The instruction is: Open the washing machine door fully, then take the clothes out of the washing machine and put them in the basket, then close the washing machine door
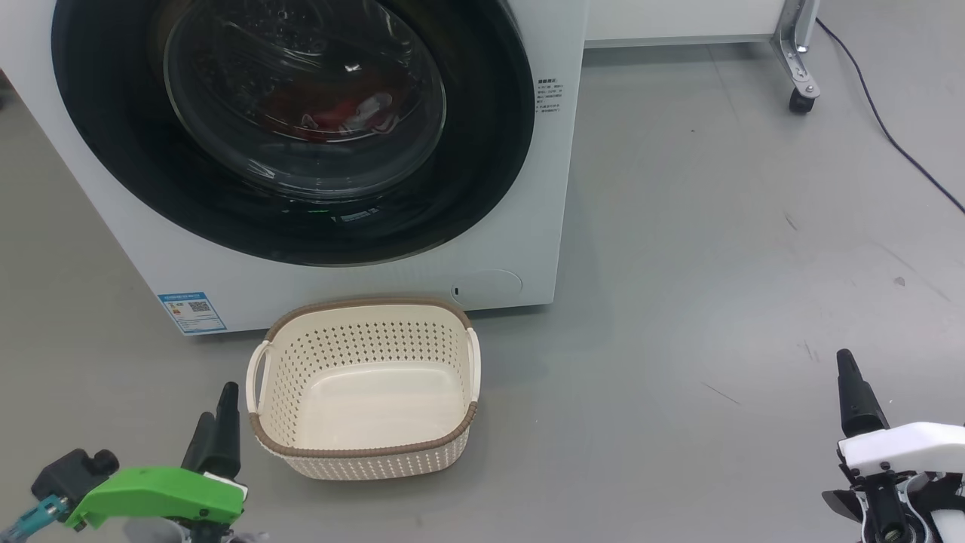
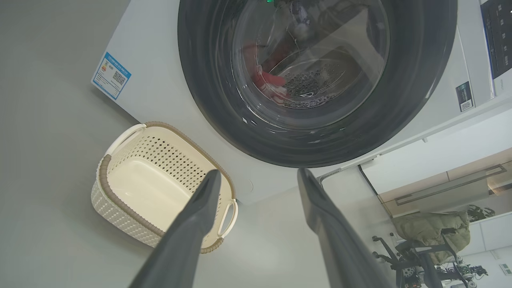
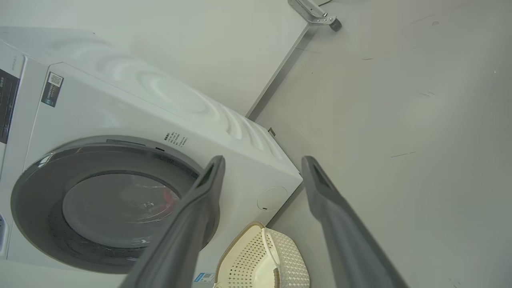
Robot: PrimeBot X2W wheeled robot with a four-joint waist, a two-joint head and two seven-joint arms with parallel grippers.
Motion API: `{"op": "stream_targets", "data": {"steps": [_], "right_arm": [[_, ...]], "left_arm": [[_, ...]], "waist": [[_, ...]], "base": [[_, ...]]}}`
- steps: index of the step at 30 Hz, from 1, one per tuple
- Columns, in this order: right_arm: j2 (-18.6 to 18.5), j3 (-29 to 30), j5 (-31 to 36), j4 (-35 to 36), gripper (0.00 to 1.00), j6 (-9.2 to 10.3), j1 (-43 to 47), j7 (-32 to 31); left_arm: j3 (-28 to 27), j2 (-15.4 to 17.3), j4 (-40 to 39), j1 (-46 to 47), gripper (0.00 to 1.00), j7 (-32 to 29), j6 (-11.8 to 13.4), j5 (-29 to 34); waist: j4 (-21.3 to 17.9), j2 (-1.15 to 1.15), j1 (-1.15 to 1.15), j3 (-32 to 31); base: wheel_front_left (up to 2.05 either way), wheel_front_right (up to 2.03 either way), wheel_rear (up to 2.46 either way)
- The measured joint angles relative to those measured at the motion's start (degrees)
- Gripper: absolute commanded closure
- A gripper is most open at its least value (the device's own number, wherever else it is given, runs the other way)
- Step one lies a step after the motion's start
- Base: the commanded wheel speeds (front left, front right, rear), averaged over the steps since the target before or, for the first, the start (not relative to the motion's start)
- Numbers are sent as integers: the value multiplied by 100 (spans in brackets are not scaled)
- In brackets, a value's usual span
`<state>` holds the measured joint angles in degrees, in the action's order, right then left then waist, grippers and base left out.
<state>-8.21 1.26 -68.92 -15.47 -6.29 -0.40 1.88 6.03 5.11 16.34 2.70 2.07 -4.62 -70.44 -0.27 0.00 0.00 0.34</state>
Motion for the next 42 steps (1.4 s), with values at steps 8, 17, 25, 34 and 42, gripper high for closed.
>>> {"op": "stream_targets", "data": {"steps": [8, 17, 25, 34, 42], "right_arm": [[-142, -293, 845, 18, 0, 192, -1, 141], [-182, -608, 1736, 64, 0, 358, -1, 322], [-166, -836, 2396, 176, 0, 494, -1, 488], [-115, -1091, 3100, 258, 0, 589, 2, 661], [-87, -1262, 3649, 322, 0, 645, 8, 789]], "left_arm": [[236, 99, -59, 40, 0, 112, 244, 853], [543, 120, -115, 46, 0, 319, 438, 1808], [698, 114, -113, 45, 0, 467, 587, 2421], [828, 111, -101, 45, 0, 648, 720, 3137], [925, 110, -94, 45, 0, 768, 794, 3726]], "waist": [[-4, 0, 0, -1], [2, 0, 0, -13], [10, 0, 0, -28], [24, 0, 0, -39], [29, 0, 0, -48]], "base": [[0, 0, 0], [0, 0, 0], [0, 0, 0], [0, 0, 0], [0, 0, 0]]}}
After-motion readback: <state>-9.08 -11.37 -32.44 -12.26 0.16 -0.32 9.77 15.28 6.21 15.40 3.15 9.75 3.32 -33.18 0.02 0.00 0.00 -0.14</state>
